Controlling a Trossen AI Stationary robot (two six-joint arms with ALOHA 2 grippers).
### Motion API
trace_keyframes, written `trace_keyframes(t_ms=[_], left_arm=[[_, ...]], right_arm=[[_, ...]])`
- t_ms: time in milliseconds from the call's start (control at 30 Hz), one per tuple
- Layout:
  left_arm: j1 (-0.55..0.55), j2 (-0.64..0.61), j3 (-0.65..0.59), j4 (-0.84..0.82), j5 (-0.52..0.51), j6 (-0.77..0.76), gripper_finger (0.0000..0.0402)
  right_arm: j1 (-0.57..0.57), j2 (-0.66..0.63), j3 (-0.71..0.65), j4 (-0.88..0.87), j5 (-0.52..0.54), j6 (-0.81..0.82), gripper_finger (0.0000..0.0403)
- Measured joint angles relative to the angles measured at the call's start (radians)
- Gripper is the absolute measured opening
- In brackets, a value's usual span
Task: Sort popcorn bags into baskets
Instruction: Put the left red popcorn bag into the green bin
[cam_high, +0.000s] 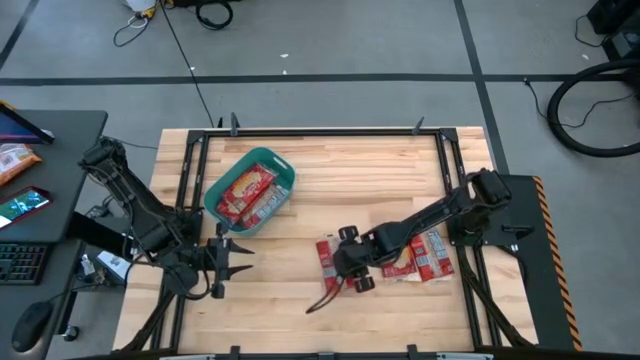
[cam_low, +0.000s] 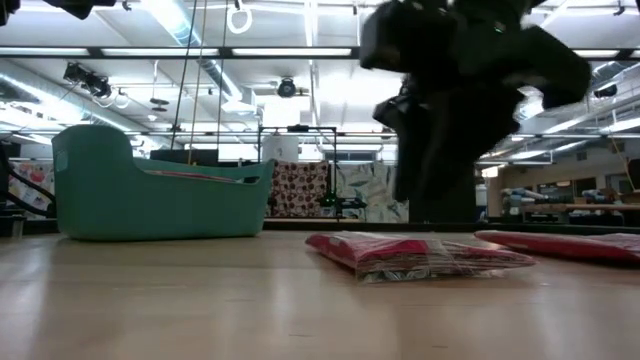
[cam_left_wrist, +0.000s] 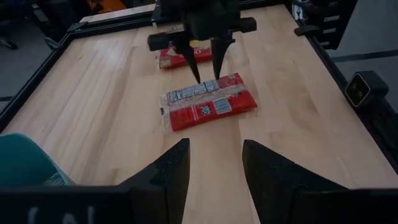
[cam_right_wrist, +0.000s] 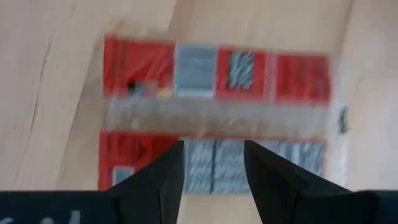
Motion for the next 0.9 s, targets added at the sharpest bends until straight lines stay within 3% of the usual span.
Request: trace_keyframes(t_ms=[267,433,767,900], left_arm=[[0.029,0.000,0.000,0.002,0.006,0.006,0.0153],[0.051,0.000,0.000,0.004,0.063,0.005,0.0153],[0.081,0.005,0.000,0.014,0.069,0.025,0.0153],[0.107,0.043,0.000,0.052,0.077,0.054,0.0153]], right_arm=[[0.026,0.000,-0.085,0.061,-0.001,0.083,0.0170],[0.017,0.000,-0.168,0.267,-0.002,0.047,0.0170],[-0.108,0.001,-0.229,0.712,0.043,-0.149,0.0170],[-0.139,-0.014,-0.213,0.655,0.033,-0.158,0.0170]])
